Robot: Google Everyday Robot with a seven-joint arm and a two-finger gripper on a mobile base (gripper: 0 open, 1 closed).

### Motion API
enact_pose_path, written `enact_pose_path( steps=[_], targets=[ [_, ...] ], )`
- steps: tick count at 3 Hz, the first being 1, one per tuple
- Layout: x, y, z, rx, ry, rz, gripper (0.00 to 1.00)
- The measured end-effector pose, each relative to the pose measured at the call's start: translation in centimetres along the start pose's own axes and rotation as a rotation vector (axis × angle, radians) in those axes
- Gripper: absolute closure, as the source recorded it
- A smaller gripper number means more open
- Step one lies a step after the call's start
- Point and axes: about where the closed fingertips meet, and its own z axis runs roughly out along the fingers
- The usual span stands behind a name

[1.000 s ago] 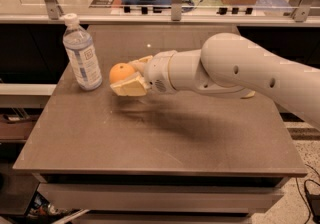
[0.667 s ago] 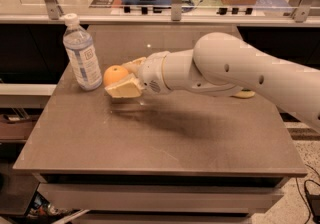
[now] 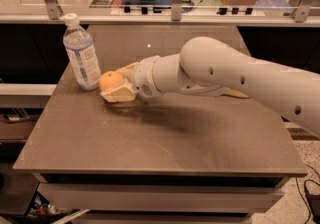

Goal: Move orange near blue plastic bottle

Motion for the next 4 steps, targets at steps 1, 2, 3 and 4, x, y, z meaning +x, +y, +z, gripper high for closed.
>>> enact_pose_path(
  steps=[1, 2, 3, 4],
  targets=[
    [-0.25, 0.18, 0.00, -0.002, -0.001, -0.004, 0.82],
    [-0.45, 0.33, 0.04, -0.003, -0.002, -0.008, 0.59],
    [-0.66, 0.48, 0.05, -0.004, -0.002, -0.012, 0.36],
    [-0.86, 0.63, 0.07, -0.006, -0.003, -0.016, 0.12]
  ],
)
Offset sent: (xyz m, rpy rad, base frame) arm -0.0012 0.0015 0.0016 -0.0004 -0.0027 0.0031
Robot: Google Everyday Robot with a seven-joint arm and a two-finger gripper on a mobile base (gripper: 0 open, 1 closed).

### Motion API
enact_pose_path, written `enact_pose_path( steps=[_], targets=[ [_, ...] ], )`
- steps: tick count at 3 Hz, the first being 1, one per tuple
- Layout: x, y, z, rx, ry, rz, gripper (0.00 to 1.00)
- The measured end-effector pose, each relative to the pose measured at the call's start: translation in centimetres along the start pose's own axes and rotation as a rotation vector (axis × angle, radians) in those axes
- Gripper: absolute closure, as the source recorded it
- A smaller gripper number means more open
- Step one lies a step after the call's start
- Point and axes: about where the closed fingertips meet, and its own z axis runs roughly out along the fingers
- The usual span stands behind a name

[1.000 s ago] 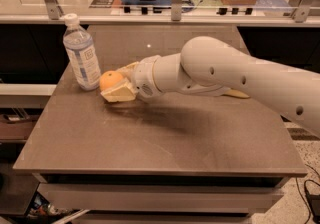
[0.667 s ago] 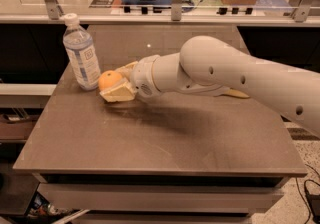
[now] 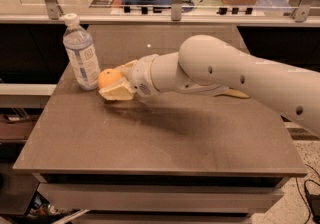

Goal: Move orange near blue plastic bottle

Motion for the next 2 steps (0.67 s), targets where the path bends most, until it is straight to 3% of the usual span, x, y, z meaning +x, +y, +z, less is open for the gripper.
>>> enact_pose_path(
  steps=[1, 2],
  targets=[
    [-0.20, 0.14, 0.02, -0.001, -0.001, -0.004, 0.00],
    [-0.21, 0.15, 0.02, -0.001, -0.001, -0.004, 0.00]
  ],
)
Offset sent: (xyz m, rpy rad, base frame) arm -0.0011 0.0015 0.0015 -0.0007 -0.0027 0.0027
